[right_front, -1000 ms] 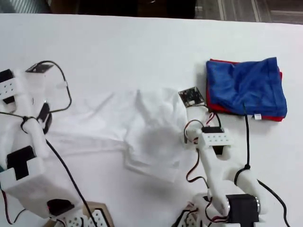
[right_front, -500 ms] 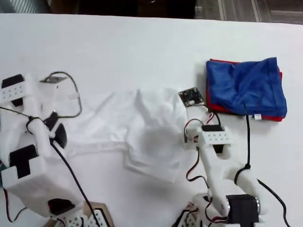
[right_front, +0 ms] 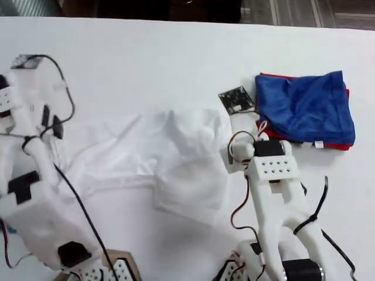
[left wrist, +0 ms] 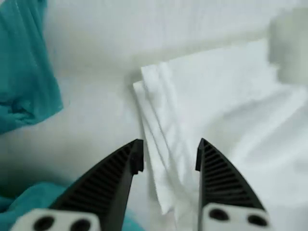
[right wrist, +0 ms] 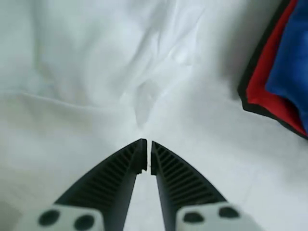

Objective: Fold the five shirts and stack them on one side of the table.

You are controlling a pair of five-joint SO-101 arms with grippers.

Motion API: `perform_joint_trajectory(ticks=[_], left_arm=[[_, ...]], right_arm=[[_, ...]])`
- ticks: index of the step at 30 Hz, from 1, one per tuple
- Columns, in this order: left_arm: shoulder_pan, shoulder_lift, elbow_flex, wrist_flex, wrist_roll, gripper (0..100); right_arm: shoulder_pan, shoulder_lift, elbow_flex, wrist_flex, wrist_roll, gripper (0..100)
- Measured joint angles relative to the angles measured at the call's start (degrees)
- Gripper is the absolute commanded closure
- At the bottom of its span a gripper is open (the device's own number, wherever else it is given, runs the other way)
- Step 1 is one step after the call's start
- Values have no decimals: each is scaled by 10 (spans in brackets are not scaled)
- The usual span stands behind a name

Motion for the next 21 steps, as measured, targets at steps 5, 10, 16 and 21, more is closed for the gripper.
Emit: perform_joint_trajectory(ticks=[5, 10, 16, 21], left_arm=[[0, 118, -84, -4, 69, 801], [1, 199, -204, 61, 81, 801], [1, 279, -315, 95, 82, 801], [-5, 329, -355, 106, 113, 801]], right_arm=[[-1, 0, 0, 10, 0, 978], [-2, 0, 0, 18, 0, 978], [-2, 0, 0, 18, 0, 978], [-2, 0, 10, 18, 0, 978]])
